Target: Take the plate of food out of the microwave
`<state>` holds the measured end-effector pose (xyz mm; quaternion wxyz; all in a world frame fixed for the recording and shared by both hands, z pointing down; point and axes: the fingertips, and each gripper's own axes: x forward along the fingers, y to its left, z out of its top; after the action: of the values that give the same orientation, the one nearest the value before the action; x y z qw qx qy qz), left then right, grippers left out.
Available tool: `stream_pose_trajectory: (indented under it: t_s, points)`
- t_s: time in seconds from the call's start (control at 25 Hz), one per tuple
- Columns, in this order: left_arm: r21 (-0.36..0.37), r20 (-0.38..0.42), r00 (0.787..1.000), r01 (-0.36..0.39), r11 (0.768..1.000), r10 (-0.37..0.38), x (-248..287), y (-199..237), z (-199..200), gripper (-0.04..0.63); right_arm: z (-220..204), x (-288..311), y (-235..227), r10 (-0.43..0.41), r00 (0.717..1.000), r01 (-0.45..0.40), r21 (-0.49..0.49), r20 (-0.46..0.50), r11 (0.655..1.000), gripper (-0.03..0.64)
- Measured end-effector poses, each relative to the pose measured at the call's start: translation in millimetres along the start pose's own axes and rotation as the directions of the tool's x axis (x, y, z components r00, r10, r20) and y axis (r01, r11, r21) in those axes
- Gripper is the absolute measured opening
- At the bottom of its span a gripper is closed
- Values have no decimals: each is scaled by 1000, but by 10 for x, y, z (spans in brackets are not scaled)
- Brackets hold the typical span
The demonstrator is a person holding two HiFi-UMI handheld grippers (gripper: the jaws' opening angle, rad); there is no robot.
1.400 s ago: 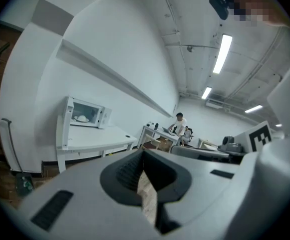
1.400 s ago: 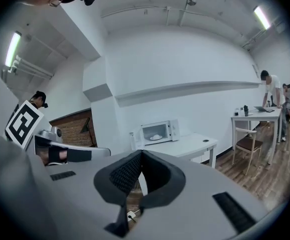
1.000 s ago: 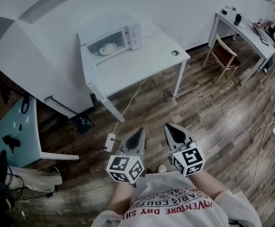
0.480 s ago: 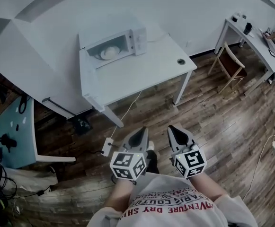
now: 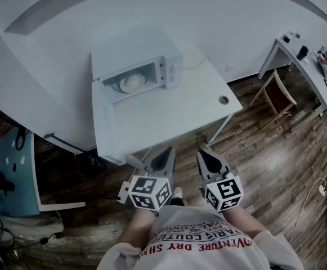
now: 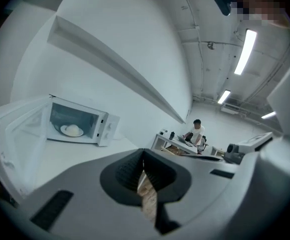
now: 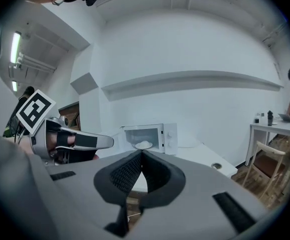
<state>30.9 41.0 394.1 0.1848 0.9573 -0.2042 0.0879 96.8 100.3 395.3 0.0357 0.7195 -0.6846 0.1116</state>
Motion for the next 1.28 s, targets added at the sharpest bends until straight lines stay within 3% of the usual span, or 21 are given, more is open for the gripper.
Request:
stream_pose_trajectory:
  t_s: [0.24, 0.44, 0.72, 1.0, 1.28]
  points:
    - [1, 5, 1000, -7, 1000, 7, 497, 526, 347, 8, 224, 786, -226, 18, 1000, -18, -3, -1, 1000, 11]
    - [-33, 1, 999, -45, 998, 45, 703, 839, 399, 8, 243, 1230, -309, 64, 997, -64, -1, -32, 998, 9]
    - [-67, 9, 987, -161, 985, 162, 1028, 1270, 509, 8, 312, 1903, -416, 202, 977, -203, -20, -62, 979, 9]
    - [-151, 72, 946, -302, 941, 315, 1516, 1577, 781, 8, 590, 2546, -756, 380, 922, -384, -59, -75, 921, 11]
    - [-215, 87, 879, -443, 870, 469, 1959, 1691, 898, 8, 638, 2994, -1199, 498, 858, -507, -57, -122, 860, 9]
